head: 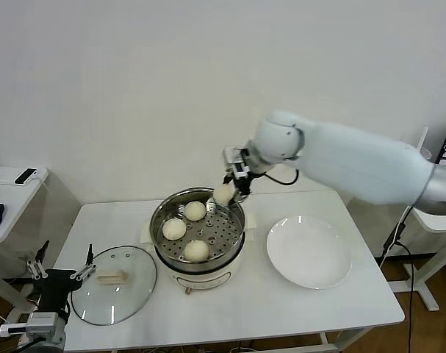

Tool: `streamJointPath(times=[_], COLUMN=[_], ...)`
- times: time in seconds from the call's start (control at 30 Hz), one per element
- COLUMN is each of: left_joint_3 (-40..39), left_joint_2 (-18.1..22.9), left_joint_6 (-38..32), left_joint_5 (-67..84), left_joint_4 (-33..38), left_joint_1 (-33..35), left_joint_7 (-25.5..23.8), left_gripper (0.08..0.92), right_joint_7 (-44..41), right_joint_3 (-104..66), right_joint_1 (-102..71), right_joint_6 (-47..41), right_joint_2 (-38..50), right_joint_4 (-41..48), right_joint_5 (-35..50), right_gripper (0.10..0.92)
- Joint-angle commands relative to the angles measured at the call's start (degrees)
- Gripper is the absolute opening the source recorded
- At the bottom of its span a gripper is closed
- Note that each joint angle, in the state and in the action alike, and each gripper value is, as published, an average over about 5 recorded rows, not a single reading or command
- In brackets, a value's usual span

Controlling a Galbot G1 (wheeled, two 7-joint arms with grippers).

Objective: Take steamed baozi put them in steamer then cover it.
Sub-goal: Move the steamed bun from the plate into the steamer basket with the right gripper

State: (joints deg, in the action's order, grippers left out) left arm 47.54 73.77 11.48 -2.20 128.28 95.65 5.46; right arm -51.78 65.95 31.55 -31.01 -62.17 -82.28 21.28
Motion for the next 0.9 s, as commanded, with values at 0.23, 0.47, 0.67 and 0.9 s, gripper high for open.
streamJointPath(times=[0.23,0.47,0.67,0.9], left_joint_3=[0.4,0.4,0.4,0.4], left_joint_2=[-0.1,-0.3,-0.3,-0.3], left_joint_6=[-0.3,-0.3,-0.3,-0.3], left_joint_5=[0.2,0.2,0.2,0.2], left_joint_4=[-0.6,-1.0,-1.0,-1.0], left_joint_1=[0.0,-0.3,-0.4,-0.3], left_joint_7=[-0.1,-0.1,-0.1,-0.1], left_gripper=[0.823,0.823,0.823,0.823], right_joint_7=[3.7,3.7,3.6,3.5], right_joint_3=[2.3,1.0,0.7,-0.2], right_joint_1=[-8.8,-10.3,-11.0,-11.2], right_joint_6=[-5.5,-5.0,-4.5,-4.6], right_joint_2=[-5.8,-6.5,-6.4,-6.4], right_joint_4=[4.9,7.7,8.4,7.9], right_joint_5=[-1.0,-2.8,-5.0,-4.0], right_gripper=[0.562,0.562,0.563,0.579])
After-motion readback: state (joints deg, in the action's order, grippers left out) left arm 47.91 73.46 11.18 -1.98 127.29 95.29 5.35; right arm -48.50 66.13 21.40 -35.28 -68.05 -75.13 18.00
